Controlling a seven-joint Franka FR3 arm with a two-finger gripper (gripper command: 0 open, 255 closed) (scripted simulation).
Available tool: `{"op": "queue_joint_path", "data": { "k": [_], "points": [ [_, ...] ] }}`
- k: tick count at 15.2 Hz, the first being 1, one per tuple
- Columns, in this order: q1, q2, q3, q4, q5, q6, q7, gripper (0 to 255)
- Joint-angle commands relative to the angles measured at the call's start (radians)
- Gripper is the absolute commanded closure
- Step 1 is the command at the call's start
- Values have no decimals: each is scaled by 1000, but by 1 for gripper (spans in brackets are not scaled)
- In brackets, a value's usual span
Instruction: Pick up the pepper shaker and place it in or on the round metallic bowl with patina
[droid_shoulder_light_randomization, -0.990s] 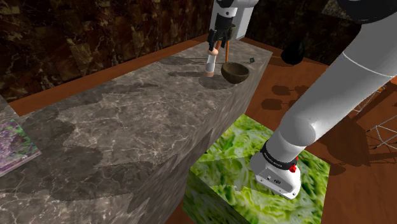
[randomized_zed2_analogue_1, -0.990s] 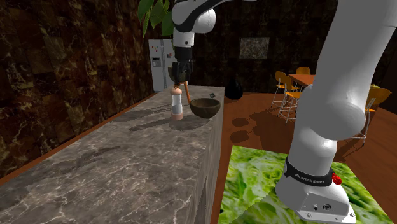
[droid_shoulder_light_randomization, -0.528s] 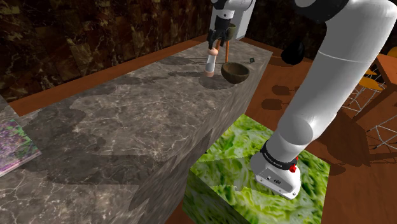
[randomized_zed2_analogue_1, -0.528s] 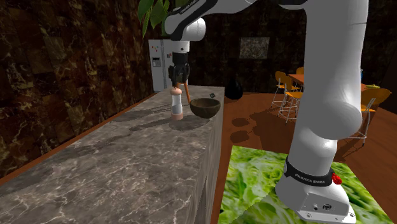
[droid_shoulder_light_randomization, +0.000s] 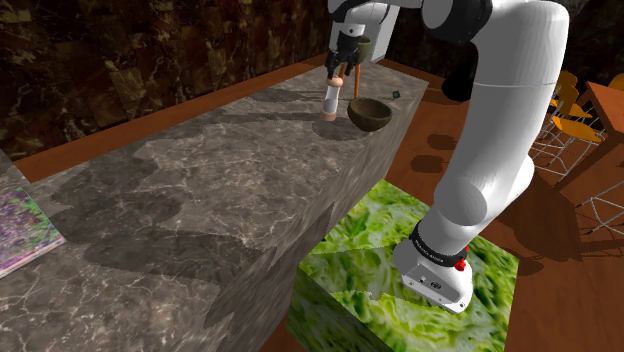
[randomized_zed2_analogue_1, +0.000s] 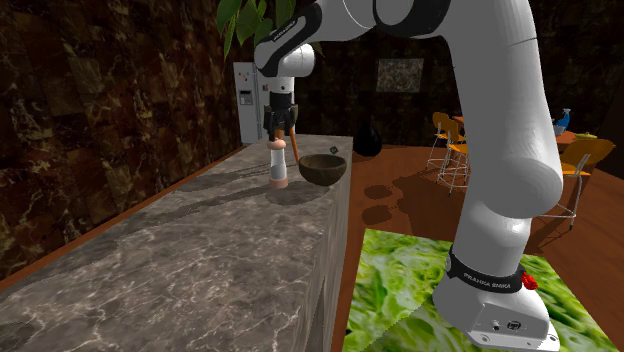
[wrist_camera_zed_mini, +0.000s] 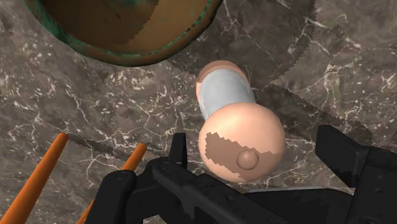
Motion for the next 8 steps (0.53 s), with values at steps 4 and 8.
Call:
{"op": "queue_joint_path", "data": {
  "k": [4, 8],
  "points": [
    [-4, 35, 6, -23, 14, 57, -9, 0],
    [-4, 35, 6, -23, 14, 57, -9, 0]
  ]
}}
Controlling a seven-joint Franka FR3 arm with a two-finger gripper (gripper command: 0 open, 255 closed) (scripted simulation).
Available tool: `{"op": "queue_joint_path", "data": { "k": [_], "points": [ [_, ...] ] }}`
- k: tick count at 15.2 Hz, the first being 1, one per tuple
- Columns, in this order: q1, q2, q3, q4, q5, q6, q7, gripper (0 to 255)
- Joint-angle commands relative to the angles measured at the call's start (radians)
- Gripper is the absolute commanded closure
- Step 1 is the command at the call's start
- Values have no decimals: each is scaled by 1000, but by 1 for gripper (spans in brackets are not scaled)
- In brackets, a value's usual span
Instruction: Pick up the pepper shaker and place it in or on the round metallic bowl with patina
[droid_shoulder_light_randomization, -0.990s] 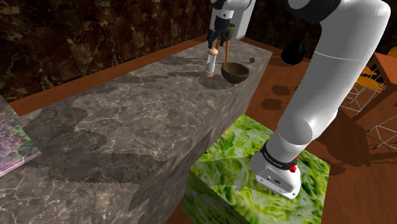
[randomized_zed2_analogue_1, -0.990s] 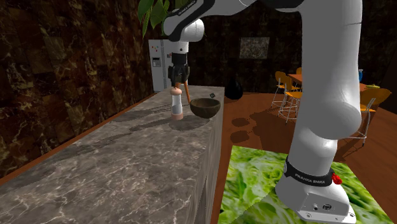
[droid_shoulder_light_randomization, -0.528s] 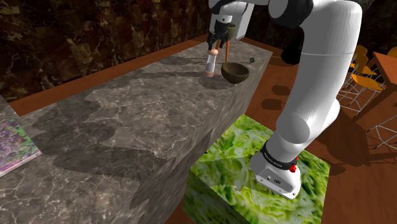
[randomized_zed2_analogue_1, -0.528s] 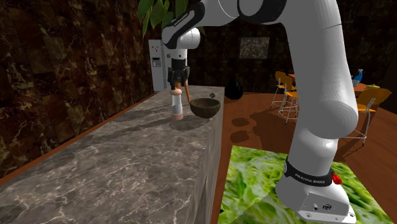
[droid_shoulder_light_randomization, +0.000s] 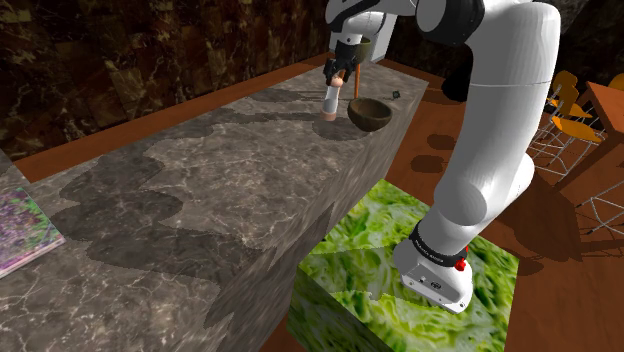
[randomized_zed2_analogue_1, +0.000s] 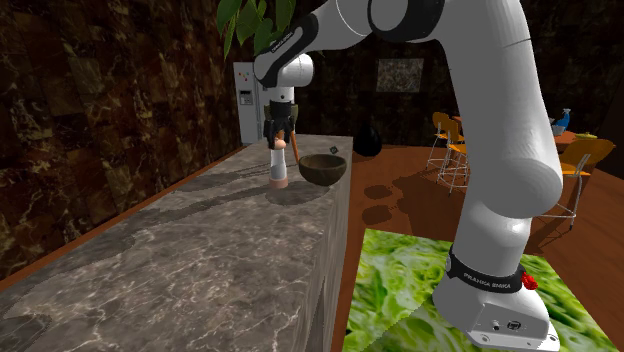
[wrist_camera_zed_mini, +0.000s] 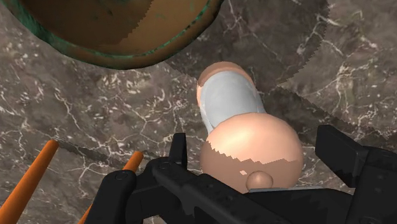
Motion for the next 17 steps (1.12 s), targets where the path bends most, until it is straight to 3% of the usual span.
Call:
{"op": "queue_joint_path", "data": {
  "k": [1, 4, 5, 17],
  "points": [
    [0, 1, 0, 1, 0, 1, 0, 0],
    [0, 1, 0, 0, 0, 1, 0, 0],
    [0, 1, 0, 0, 0, 1, 0, 255],
    [1, -12, -3, 23, -6, -34, 5, 255]
  ]
}}
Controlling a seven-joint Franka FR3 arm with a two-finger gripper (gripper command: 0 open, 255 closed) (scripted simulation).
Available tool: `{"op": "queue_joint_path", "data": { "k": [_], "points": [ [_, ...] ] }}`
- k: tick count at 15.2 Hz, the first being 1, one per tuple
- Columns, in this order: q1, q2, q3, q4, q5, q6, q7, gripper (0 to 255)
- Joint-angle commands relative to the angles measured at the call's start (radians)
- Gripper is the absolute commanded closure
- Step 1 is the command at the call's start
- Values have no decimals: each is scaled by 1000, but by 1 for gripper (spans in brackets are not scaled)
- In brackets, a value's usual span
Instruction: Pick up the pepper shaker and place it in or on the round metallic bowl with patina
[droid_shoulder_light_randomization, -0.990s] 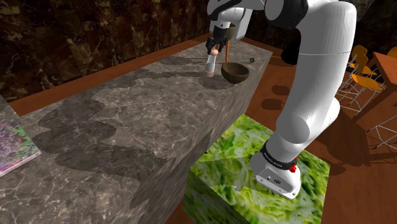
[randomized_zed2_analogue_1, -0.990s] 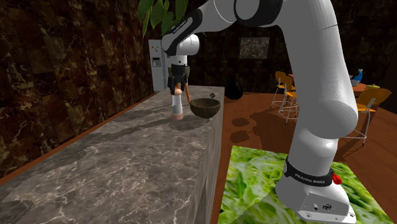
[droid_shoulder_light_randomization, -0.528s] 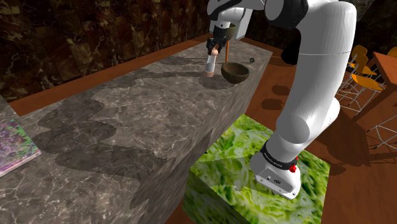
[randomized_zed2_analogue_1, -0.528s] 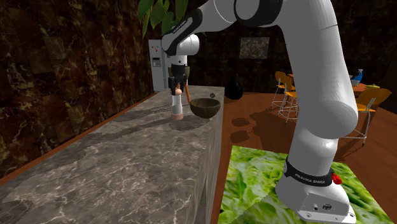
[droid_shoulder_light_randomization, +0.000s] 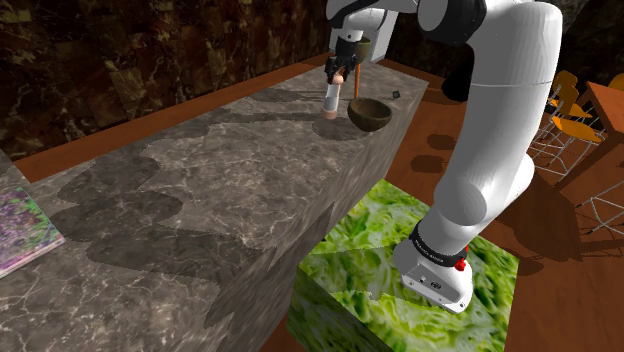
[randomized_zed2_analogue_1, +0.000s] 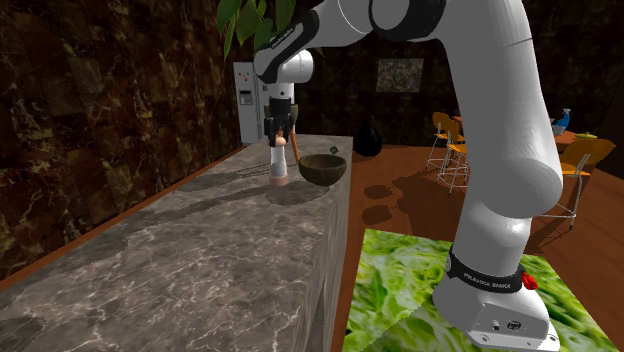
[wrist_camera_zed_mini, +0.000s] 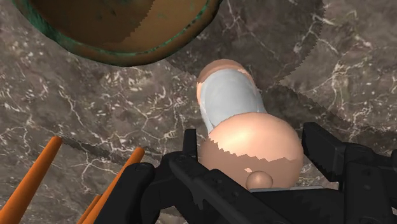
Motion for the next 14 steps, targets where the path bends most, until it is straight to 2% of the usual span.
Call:
{"op": "queue_joint_path", "data": {
  "k": [1, 14],
  "points": [
    [0, -8, -2, 15, -4, -22, 3, 255],
    [-2, -40, -9, 144, -21, -182, 18, 255]
  ]
}}
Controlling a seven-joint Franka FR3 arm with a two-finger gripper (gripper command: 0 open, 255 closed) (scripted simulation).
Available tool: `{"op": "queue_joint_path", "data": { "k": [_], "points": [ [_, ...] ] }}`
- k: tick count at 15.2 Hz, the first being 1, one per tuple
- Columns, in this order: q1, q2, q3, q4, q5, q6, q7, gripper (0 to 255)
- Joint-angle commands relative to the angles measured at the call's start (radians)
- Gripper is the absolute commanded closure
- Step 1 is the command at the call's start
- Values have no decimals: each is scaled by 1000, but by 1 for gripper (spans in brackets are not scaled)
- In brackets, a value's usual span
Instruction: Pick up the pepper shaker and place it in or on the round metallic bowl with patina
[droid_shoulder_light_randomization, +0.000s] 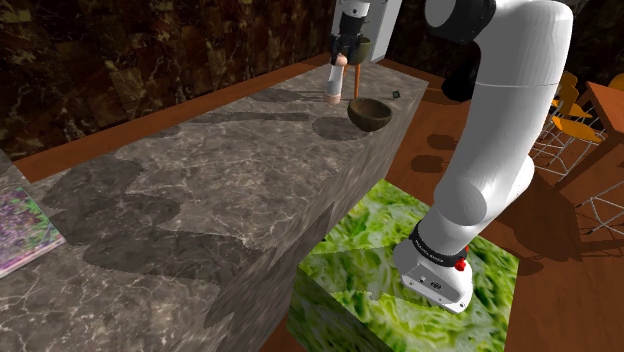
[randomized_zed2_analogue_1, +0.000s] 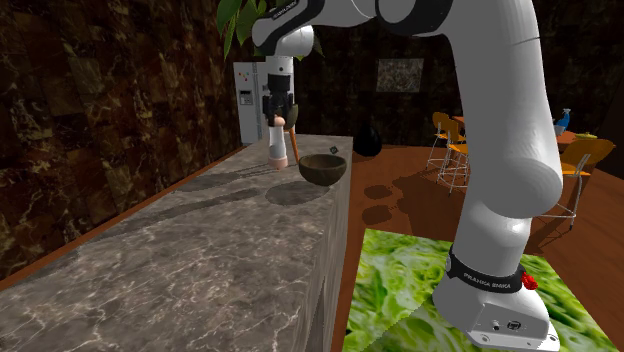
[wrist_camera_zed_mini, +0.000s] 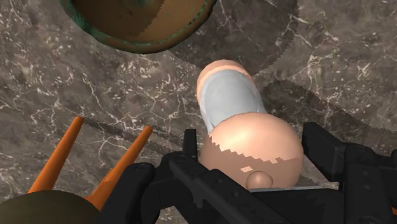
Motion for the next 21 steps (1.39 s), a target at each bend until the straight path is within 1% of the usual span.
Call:
{"op": "queue_joint_path", "data": {
  "k": [1, 16, 21],
  "points": [
    [-2, 0, -1, 28, -1, -28, 1, 255],
    [-20, 18, -5, 249, 1, -231, 9, 255],
    [-42, -117, -34, 123, -28, -238, -52, 255]
  ]
}}
